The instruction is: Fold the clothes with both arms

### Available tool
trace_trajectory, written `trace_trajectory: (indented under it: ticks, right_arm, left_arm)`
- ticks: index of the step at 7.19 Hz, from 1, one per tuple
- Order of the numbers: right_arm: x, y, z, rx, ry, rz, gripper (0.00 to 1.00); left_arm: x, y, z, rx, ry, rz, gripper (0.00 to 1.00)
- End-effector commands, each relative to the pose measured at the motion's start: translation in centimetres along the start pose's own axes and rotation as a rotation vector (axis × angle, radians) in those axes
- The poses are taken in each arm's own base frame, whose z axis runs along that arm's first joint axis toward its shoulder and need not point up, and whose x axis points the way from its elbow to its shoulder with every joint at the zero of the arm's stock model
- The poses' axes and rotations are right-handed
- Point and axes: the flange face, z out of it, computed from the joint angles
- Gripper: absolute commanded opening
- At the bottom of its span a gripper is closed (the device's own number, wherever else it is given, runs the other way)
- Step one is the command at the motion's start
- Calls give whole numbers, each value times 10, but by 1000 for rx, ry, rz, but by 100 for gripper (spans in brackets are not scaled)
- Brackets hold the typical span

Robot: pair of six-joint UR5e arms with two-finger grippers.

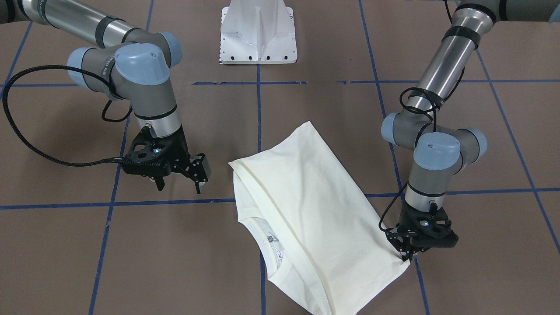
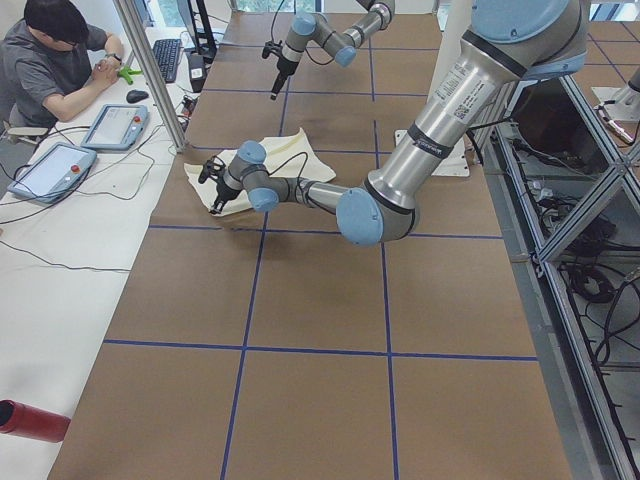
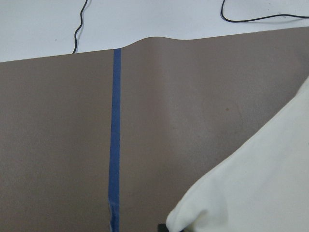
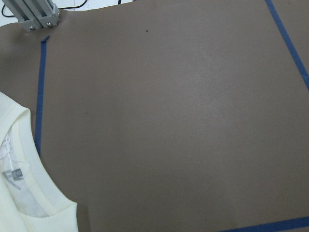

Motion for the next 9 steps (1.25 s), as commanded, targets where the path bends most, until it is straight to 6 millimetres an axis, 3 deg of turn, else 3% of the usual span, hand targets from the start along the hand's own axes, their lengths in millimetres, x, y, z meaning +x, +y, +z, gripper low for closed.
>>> trace_trajectory:
  ticks: [1,2,3,4,5,7,9]
  right_arm:
    - [-25,10,-1,-11,-19,46,99]
    - [-57,7,8,-17,-18,82,91]
    - [-86,10,30,-7,-29,147,80]
    - [-107,16,55,11,-38,142,75]
    - [-125,27,68,10,-30,131,70]
    - [-125,51,83,-11,-2,78,54]
    - [-115,59,98,-23,30,2,46]
  left_arm:
    - [-2,-5,-34,-5,154,32,100]
    - [-8,1,-53,-24,210,31,100]
    - [-16,12,-73,-7,230,29,100]
    - [-27,24,-90,2,243,30,100]
    - [-28,25,-92,1,245,26,100]
    - [-26,28,-89,-6,244,20,100]
    - [-28,30,-87,-9,240,20,100]
